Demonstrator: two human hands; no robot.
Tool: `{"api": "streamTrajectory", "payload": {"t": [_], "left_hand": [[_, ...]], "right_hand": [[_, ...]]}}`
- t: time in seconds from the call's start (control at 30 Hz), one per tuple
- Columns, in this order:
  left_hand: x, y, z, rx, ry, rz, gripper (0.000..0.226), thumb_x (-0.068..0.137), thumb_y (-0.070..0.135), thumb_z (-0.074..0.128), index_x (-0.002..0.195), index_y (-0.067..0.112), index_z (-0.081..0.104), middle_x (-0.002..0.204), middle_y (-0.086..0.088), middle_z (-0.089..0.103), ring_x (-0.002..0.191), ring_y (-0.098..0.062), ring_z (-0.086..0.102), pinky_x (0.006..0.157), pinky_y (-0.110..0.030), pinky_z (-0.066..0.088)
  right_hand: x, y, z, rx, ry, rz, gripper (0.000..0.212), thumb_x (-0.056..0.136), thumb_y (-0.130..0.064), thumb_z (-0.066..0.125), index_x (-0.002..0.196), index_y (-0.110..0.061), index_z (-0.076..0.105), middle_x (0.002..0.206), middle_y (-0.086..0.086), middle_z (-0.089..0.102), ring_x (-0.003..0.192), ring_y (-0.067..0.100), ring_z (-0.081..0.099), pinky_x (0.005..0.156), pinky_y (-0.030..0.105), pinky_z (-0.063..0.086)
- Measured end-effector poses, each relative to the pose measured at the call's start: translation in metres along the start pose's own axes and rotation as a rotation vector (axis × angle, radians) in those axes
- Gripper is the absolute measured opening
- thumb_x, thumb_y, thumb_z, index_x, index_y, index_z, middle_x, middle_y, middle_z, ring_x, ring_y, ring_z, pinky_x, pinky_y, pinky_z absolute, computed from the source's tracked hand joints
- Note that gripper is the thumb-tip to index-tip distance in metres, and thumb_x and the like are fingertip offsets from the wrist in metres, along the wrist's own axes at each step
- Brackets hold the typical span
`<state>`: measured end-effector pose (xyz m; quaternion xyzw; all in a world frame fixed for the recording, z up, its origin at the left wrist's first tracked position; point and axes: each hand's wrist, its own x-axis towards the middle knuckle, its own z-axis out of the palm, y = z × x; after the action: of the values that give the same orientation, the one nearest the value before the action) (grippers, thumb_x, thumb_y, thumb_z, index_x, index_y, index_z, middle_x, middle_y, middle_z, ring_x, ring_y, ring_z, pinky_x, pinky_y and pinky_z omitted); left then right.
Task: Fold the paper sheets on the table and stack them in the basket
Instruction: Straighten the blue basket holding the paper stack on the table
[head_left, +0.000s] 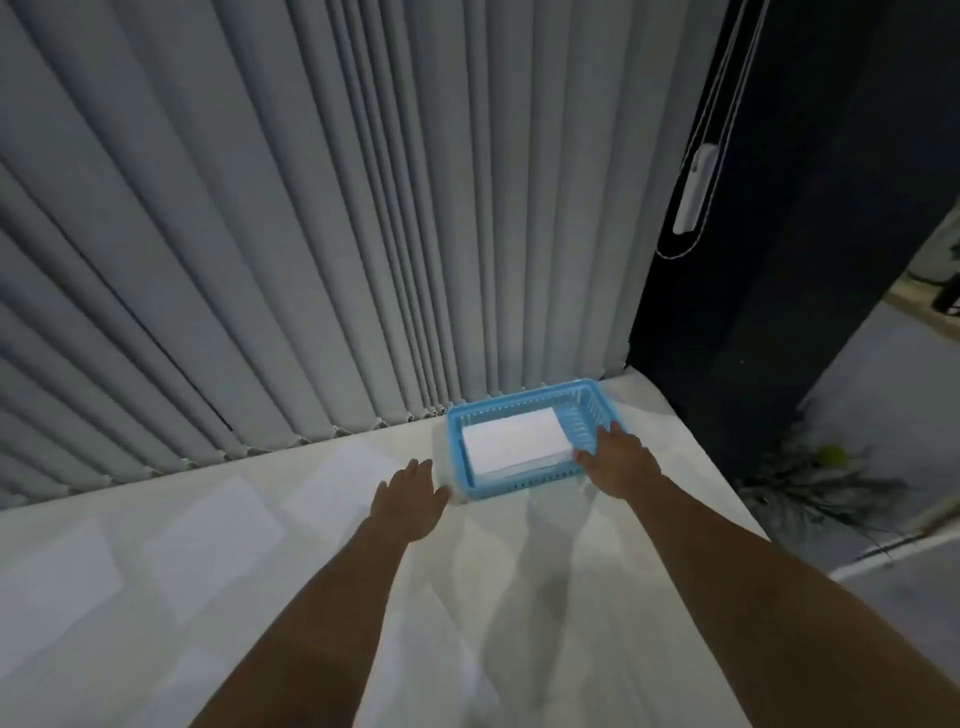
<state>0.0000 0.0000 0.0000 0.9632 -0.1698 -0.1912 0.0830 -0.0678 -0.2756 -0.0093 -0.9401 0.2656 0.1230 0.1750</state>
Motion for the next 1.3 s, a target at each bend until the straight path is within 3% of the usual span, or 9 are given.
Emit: {"api": "streamTrajectory", "payload": {"t": [0.17, 0.33, 0.47, 0.53, 0.67, 0.83, 0.97, 1.1, 1.3], "left_hand": [[0.027, 0.029, 0.025, -0.248, 0.017, -0.116, 0.057, 0.099, 0.04, 0.036, 0.146, 0.009, 0.028, 0.15, -0.01, 0.04, 0.135, -0.028, 0.042, 0.111, -0.042, 0.035], [0.044, 0.036, 0.048, -0.47, -0.013, -0.206, 0.05, 0.099, 0.036, 0.038, 0.141, 0.01, 0.034, 0.139, -0.014, 0.051, 0.124, -0.031, 0.052, 0.104, -0.041, 0.044], [0.05, 0.038, 0.055, -0.719, -0.008, -0.291, 0.041, 0.097, 0.024, 0.044, 0.135, 0.008, 0.043, 0.131, -0.013, 0.056, 0.116, -0.031, 0.056, 0.097, -0.036, 0.047], [0.05, 0.035, 0.058, -0.823, -0.024, -0.331, 0.041, 0.094, 0.021, 0.048, 0.133, 0.009, 0.044, 0.128, -0.015, 0.058, 0.113, -0.032, 0.058, 0.098, -0.044, 0.049], [0.036, 0.033, 0.06, -0.874, -0.056, -0.333, 0.042, 0.091, 0.021, 0.052, 0.131, 0.01, 0.045, 0.123, -0.015, 0.061, 0.108, -0.031, 0.062, 0.096, -0.048, 0.051], [-0.002, 0.037, 0.061, -0.879, -0.07, -0.277, 0.042, 0.092, 0.019, 0.052, 0.132, 0.012, 0.046, 0.118, -0.011, 0.062, 0.104, -0.027, 0.063, 0.093, -0.042, 0.053], [-0.037, 0.03, 0.07, -0.857, -0.113, -0.204, 0.041, 0.091, 0.018, 0.052, 0.131, 0.01, 0.047, 0.115, -0.011, 0.063, 0.103, -0.026, 0.065, 0.09, -0.04, 0.052], [-0.072, 0.021, 0.079, -0.842, -0.15, -0.121, 0.041, 0.093, 0.018, 0.05, 0.133, 0.012, 0.046, 0.119, -0.01, 0.061, 0.105, -0.026, 0.063, 0.092, -0.04, 0.051], [-0.097, 0.009, 0.095, -0.816, -0.16, -0.045, 0.041, 0.094, 0.016, 0.044, 0.134, 0.012, 0.048, 0.122, -0.011, 0.061, 0.108, -0.028, 0.062, 0.092, -0.042, 0.05]], "right_hand": [[0.034, 0.03, 0.008, 0.038, 0.048, 0.093, 0.067, 0.097, -0.039, 0.04, 0.151, -0.009, 0.015, 0.16, 0.013, 0.014, 0.137, 0.036, 0.031, 0.11, 0.047, 0.033], [0.052, 0.042, 0.022, 0.45, 0.005, 0.128, 0.072, 0.098, -0.029, 0.046, 0.153, -0.011, 0.004, 0.15, 0.016, 0.036, 0.131, 0.035, 0.044, 0.104, 0.045, 0.039], [0.049, 0.043, 0.024, 0.641, 0.047, 0.152, 0.056, 0.096, -0.017, 0.051, 0.145, -0.008, 0.026, 0.137, 0.017, 0.052, 0.118, 0.034, 0.056, 0.086, 0.036, 0.047], [0.042, 0.046, 0.024, 0.667, 0.055, 0.152, 0.042, 0.094, -0.014, 0.052, 0.133, -0.008, 0.037, 0.129, 0.016, 0.057, 0.111, 0.033, 0.06, 0.076, 0.03, 0.045], [0.015, 0.054, 0.024, 0.693, 0.066, 0.138, 0.037, 0.094, -0.016, 0.054, 0.129, -0.01, 0.041, 0.124, 0.013, 0.06, 0.106, 0.03, 0.062, 0.072, 0.029, 0.046], [-0.041, 0.068, 0.038, 0.773, 0.117, 0.164, 0.034, 0.094, -0.018, 0.056, 0.125, -0.013, 0.044, 0.116, 0.008, 0.063, 0.088, 0.018, 0.061, 0.056, 0.017, 0.044], [-0.096, 0.077, 0.056, 0.806, 0.176, 0.216, 0.034, 0.093, -0.018, 0.059, 0.123, -0.012, 0.046, 0.112, 0.008, 0.063, 0.085, 0.019, 0.06, 0.058, 0.021, 0.045], [-0.148, 0.079, 0.078, 0.837, 0.237, 0.305, 0.043, 0.092, -0.02, 0.061, 0.129, -0.011, 0.043, 0.116, 0.011, 0.064, 0.093, 0.026, 0.065, 0.075, 0.036, 0.054], [-0.208, 0.07, 0.103, 0.867, 0.313, 0.421, 0.051, 0.093, -0.016, 0.059, 0.138, -0.007, 0.036, 0.125, 0.014, 0.059, 0.106, 0.035, 0.062, 0.08, 0.038, 0.05]]}}
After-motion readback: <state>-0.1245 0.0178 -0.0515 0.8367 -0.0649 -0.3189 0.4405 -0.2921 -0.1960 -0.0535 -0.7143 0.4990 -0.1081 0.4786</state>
